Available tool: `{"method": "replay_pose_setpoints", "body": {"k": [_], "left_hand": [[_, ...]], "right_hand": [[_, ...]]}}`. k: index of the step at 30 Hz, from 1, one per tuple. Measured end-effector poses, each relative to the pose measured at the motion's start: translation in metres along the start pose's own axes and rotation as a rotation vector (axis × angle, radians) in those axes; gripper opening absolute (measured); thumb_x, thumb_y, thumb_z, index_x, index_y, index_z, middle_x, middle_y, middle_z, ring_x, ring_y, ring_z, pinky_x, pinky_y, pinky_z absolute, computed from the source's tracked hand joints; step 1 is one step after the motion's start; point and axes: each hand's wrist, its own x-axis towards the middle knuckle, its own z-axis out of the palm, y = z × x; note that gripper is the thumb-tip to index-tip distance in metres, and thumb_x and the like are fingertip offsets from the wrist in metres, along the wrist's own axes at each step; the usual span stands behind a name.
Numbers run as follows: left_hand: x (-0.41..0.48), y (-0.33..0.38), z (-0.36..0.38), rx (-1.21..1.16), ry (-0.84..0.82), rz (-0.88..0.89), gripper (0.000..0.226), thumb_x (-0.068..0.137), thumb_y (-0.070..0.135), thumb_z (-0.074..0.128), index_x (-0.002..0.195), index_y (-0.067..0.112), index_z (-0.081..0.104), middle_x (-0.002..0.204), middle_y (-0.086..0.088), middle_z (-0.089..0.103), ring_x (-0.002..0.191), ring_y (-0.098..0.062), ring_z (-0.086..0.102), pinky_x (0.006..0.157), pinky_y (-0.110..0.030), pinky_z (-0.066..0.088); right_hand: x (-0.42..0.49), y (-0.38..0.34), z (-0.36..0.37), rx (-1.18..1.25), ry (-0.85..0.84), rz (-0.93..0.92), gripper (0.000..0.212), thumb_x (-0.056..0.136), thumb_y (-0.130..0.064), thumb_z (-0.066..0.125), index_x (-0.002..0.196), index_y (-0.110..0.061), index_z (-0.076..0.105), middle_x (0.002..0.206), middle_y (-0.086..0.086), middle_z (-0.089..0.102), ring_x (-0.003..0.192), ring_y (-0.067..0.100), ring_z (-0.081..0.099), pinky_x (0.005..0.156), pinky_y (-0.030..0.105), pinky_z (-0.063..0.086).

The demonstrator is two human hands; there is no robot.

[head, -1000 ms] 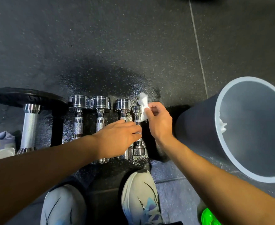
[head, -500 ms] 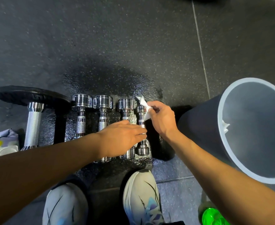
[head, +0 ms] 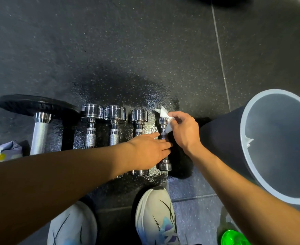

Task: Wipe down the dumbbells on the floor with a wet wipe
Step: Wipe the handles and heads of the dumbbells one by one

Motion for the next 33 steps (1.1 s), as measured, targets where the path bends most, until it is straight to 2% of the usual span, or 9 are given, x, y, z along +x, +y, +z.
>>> {"method": "replay_pose_setpoints", "body": {"k": [7,11,13,15,18,23,27,30,33], "left_hand": [[0.011,-0.002,-0.01,0.06,-0.012,0.064,0.056,0.102,0.013,0.043,0.157,0.014,0.028,0.157,-0.005,0.035,0.143,-0.022,0.035,0.122,-0.041,0.024],[0.017,-0.003,-0.013,0.101,-0.056,0.065,0.047,0.101,0.015,0.046,0.148,0.016,0.043,0.134,-0.005,0.058,0.119,-0.028,0.056,0.105,-0.046,0.046],[0.014,-0.003,-0.016,0.12,-0.078,0.058,0.039,0.101,0.014,0.047,0.139,0.015,0.05,0.118,-0.006,0.064,0.104,-0.03,0.061,0.092,-0.043,0.052],[0.012,-0.003,-0.017,0.088,-0.101,0.043,0.03,0.101,0.013,0.046,0.13,0.013,0.055,0.103,-0.006,0.065,0.088,-0.029,0.059,0.079,-0.041,0.054],[0.012,-0.006,-0.01,0.055,-0.088,0.043,0.037,0.101,0.013,0.046,0.137,0.017,0.051,0.118,-0.006,0.067,0.099,-0.03,0.063,0.087,-0.046,0.056],[0.011,-0.008,-0.002,0.032,-0.055,0.064,0.058,0.102,0.013,0.041,0.158,0.016,0.025,0.158,-0.006,0.037,0.145,-0.025,0.035,0.121,-0.043,0.028],[0.0,-0.008,0.0,-0.063,-0.06,0.041,0.068,0.102,0.004,0.038,0.161,0.017,0.008,0.169,-0.003,0.005,0.155,-0.019,0.007,0.126,-0.039,0.015],[-0.005,-0.011,0.001,-0.115,-0.051,0.043,0.073,0.098,-0.002,0.04,0.161,0.016,0.01,0.169,-0.003,0.008,0.154,-0.021,0.012,0.125,-0.039,0.018],[-0.01,-0.017,0.006,-0.153,-0.006,0.02,0.073,0.091,-0.002,0.049,0.157,0.019,0.024,0.159,-0.001,0.031,0.14,-0.026,0.039,0.116,-0.043,0.036]], "right_hand": [[-0.003,-0.006,-0.005,-0.106,0.018,-0.123,0.021,0.099,-0.011,0.061,0.112,-0.019,0.076,0.11,0.002,0.065,0.077,0.002,0.057,0.067,-0.003,0.035],[-0.009,-0.012,-0.004,-0.197,-0.001,-0.28,0.02,0.097,-0.005,0.064,0.11,-0.014,0.077,0.106,-0.002,0.057,0.078,-0.004,0.052,0.074,-0.004,0.034],[-0.011,-0.014,0.003,-0.268,-0.029,-0.379,0.021,0.093,0.0,0.065,0.105,-0.011,0.079,0.105,0.002,0.062,0.084,0.008,0.059,0.078,0.005,0.042],[-0.01,-0.014,0.011,-0.405,-0.055,-0.5,0.023,0.088,0.006,0.066,0.098,-0.009,0.08,0.1,0.008,0.067,0.087,0.025,0.063,0.075,0.027,0.054],[-0.007,-0.021,0.015,-0.568,-0.128,-0.631,0.024,0.087,0.008,0.063,0.097,-0.007,0.08,0.099,0.011,0.071,0.092,0.03,0.06,0.08,0.034,0.05],[-0.003,-0.013,0.0,-0.274,-0.003,-0.424,0.019,0.096,0.002,0.059,0.103,-0.007,0.074,0.099,0.002,0.057,0.076,0.014,0.056,0.068,0.005,0.04],[-0.006,0.006,-0.004,-0.155,-0.039,-0.211,0.019,0.097,0.003,0.055,0.106,-0.007,0.068,0.091,0.008,0.065,0.066,0.009,0.048,0.064,0.015,0.042],[-0.007,0.014,0.0,-0.042,-0.094,-0.091,0.017,0.095,0.004,0.058,0.102,-0.008,0.068,0.085,0.003,0.067,0.066,0.009,0.051,0.064,0.016,0.043],[-0.013,0.018,0.002,-0.017,-0.164,-0.066,0.014,0.094,0.001,0.061,0.099,-0.012,0.066,0.086,0.004,0.067,0.066,0.009,0.052,0.062,0.017,0.046]]}}
